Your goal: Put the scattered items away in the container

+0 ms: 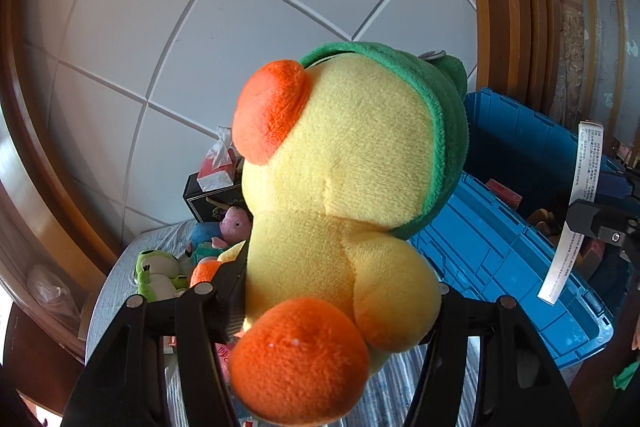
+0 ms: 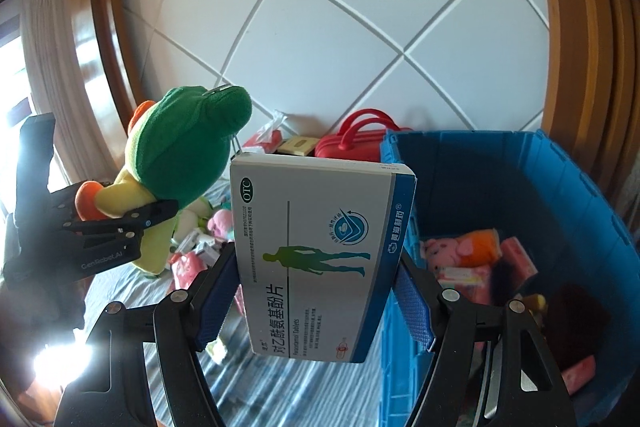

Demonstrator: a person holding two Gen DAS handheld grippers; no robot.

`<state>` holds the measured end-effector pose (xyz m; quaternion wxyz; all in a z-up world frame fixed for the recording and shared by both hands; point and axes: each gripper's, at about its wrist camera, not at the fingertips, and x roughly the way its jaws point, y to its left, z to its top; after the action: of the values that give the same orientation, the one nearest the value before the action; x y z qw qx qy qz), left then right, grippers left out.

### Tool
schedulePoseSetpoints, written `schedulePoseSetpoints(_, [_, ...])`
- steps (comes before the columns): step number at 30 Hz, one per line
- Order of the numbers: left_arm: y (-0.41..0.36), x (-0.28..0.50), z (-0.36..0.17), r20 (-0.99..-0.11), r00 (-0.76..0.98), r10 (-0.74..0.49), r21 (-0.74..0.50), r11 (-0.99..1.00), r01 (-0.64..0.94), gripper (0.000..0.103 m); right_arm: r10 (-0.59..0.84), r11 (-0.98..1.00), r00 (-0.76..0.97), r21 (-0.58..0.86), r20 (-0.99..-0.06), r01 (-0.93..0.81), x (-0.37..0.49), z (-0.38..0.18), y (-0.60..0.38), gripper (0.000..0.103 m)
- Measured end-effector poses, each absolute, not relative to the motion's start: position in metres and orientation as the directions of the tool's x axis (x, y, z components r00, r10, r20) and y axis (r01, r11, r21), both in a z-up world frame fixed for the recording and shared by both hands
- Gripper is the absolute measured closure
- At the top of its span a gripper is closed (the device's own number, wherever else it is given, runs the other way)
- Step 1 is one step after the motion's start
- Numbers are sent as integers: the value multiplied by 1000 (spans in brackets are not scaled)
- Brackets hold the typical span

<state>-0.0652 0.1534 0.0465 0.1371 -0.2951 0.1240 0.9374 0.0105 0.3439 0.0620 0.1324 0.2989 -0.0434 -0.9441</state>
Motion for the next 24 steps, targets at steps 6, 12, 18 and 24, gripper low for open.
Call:
schedulePoseSetpoints(6, [199, -72, 47, -587, -777, 228, 172, -902, -395, 44, -235, -971, -804, 169, -547, 169, 13, 64, 380, 31])
schedulePoseSetpoints(12, [243, -78, 48, -590, -760, 274, 185, -870, -457, 44, -187, -978, -815, 180, -549, 103, 16, 60, 419, 31])
schedulePoseSetpoints(18, [291, -85, 44, -597, -733, 325, 186, -833, -521, 44, -133, -982, -819, 184, -558, 35, 22, 57, 455, 31])
schedulePoseSetpoints(24, [332, -90, 38, -610, -700, 370, 186, -792, -581, 44, -86, -981, -817, 190, -571, -29, 27, 52, 485, 31])
